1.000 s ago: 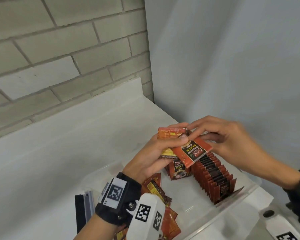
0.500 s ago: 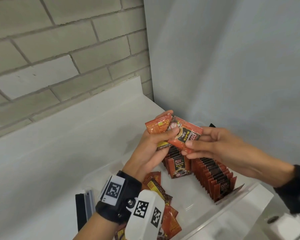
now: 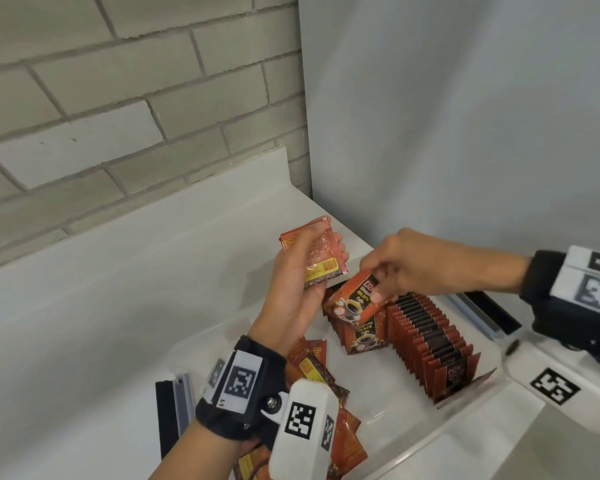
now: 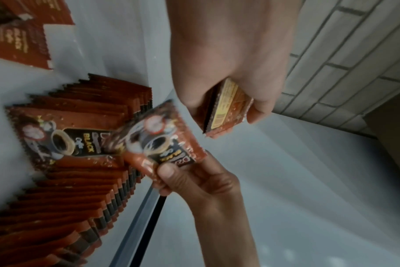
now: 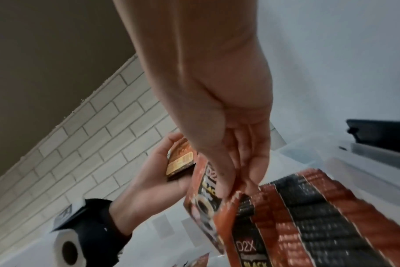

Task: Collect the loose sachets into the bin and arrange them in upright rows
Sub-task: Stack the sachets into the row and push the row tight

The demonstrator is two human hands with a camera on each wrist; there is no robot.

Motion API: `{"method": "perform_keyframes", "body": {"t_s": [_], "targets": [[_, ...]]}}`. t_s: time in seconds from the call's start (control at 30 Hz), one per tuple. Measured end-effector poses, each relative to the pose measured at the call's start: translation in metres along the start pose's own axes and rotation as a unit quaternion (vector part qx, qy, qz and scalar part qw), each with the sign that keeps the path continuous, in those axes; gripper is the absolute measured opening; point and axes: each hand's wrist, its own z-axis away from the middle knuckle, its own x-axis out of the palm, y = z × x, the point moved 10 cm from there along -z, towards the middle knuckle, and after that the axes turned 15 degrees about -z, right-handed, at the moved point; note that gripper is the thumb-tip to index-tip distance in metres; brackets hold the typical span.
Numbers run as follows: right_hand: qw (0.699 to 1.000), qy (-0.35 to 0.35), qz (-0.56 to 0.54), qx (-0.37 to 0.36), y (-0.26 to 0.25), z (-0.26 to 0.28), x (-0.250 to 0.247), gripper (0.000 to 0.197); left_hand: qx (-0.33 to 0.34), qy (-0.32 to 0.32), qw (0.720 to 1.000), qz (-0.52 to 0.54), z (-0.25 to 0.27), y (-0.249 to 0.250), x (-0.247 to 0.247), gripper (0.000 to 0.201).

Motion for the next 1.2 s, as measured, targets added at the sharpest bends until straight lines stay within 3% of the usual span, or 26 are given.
{"method": "perform_keyframes", "body": {"t_s": [0.1, 0.2, 0.33, 0.4, 0.5, 0.87, 1.0, 1.1, 1.2], "targets": [[0.993, -0.052, 0.103, -0.002, -0.005, -0.004, 0.013, 0.008, 0.007, 0.007, 1.000, 0.000, 0.000, 0.002, -0.002, 0.013], [0.973, -0.074, 0.217, -0.024, -0.008, -0.009, 0.034, 0.011, 0.007, 0.002, 1.000, -0.007, 0.000, 0.002, 0.000, 0.012], [0.949, -0.109, 0.295, -0.032, -0.007, -0.013, 0.056, 0.018, 0.006, 0.003, 1.000, -0.005, 0.001, 0.002, 0.000, 0.013], [0.931, -0.126, 0.338, -0.050, -0.008, -0.013, 0.066, 0.010, 0.007, 0.004, 1.000, -0.004, 0.001, 0.002, 0.000, 0.013], [0.909, -0.113, 0.393, -0.076, -0.009, -0.016, 0.071, 0.016, 0.006, 0.001, 1.000, -0.006, 0.001, 0.002, 0.000, 0.014], [0.924, -0.111, 0.353, -0.092, -0.002, -0.019, 0.071, 0.019, -0.014, 0.003, 1.000, 0.015, -0.001, -0.005, -0.003, 0.021], [0.938, -0.121, 0.314, -0.079, -0.002, -0.018, 0.067, 0.016, -0.020, 0.004, 1.000, 0.008, -0.001, -0.008, -0.003, 0.021], [0.952, -0.118, 0.276, -0.063, -0.003, -0.017, 0.061, 0.030, -0.027, 0.003, 1.000, -0.010, -0.001, -0.009, -0.003, 0.012], [0.971, -0.094, 0.216, -0.033, 0.000, -0.016, 0.046, 0.019, -0.027, -0.006, 0.999, -0.024, -0.001, -0.009, -0.001, 0.009]]}}
